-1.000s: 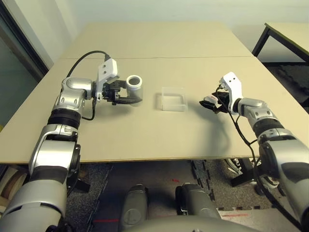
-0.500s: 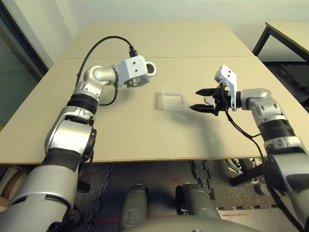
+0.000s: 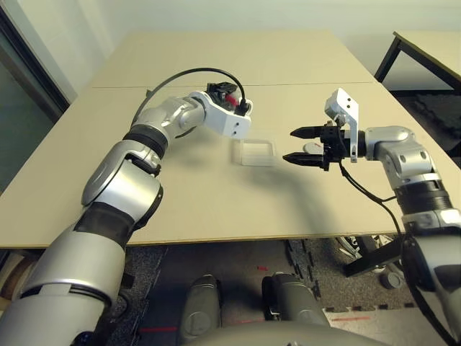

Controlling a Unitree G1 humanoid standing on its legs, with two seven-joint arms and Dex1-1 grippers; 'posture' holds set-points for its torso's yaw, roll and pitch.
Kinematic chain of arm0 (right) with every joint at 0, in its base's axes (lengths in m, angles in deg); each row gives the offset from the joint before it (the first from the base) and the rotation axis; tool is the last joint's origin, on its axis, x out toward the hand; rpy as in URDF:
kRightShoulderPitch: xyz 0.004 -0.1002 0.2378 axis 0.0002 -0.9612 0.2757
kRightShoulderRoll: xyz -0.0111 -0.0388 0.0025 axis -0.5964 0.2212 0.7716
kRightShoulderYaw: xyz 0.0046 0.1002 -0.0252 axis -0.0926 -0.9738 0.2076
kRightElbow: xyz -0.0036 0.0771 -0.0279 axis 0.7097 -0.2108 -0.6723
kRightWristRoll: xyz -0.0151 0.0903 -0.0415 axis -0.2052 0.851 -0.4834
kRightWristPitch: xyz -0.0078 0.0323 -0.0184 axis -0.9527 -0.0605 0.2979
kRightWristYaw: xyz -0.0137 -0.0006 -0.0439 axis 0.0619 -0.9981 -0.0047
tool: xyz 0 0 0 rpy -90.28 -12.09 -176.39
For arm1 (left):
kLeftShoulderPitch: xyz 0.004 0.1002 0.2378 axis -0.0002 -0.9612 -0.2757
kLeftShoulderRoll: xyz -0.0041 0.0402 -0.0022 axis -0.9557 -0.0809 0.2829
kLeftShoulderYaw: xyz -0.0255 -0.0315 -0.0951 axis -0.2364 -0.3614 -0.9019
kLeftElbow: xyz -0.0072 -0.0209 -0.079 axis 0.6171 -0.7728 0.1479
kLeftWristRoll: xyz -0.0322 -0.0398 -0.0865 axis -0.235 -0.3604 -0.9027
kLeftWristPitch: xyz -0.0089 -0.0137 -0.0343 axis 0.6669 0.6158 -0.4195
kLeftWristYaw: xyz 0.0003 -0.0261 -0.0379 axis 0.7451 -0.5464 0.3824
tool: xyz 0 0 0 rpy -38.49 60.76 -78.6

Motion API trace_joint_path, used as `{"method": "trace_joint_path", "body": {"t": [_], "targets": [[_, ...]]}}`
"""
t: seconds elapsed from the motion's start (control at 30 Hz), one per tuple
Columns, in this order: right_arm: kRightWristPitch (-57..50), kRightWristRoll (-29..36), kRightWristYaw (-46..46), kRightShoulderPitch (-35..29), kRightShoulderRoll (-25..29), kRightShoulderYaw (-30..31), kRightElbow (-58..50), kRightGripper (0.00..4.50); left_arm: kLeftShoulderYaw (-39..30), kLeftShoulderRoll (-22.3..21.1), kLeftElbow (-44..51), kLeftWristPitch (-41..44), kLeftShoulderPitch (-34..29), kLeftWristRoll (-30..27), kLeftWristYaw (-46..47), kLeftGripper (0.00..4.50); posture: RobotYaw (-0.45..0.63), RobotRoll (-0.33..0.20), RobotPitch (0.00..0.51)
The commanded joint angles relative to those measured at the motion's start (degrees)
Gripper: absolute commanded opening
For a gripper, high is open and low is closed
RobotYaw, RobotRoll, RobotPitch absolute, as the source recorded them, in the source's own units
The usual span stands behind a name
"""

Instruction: Pour the medicine from the bottle into the box.

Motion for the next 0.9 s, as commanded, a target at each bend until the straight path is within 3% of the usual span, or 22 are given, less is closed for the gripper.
{"method": "trace_joint_path", "body": {"t": [0.03, 0.4, 0.7, 0.9], "targets": [[-0.75, 1.11, -0.48, -0.90, 0.47, 0.35, -1.88, 4.50, 5.11, 2.28, -2.21, 2.92, 2.11, 6.08, 5.89, 2.79, -0.11, 0.000, 0.006], [-2.05, 2.51, -1.34, -1.21, -0.11, 0.74, -3.46, 4.50, 11.10, 6.43, -5.20, 8.05, 5.05, 12.37, 7.08, 2.79, -0.11, 0.000, 0.004], [-2.68, 3.34, -1.72, -1.76, 0.01, 0.93, -4.32, 4.50, 10.97, 6.13, -5.56, 8.74, 4.87, 11.59, 4.64, 2.79, -0.10, 0.000, 0.008], [-2.27, 3.24, -1.45, -0.95, -0.10, 1.59, -3.34, 4.50, 13.36, 5.76, -5.61, 9.72, 6.12, 14.01, 5.33, 2.79, -0.09, 0.000, 0.005]]}}
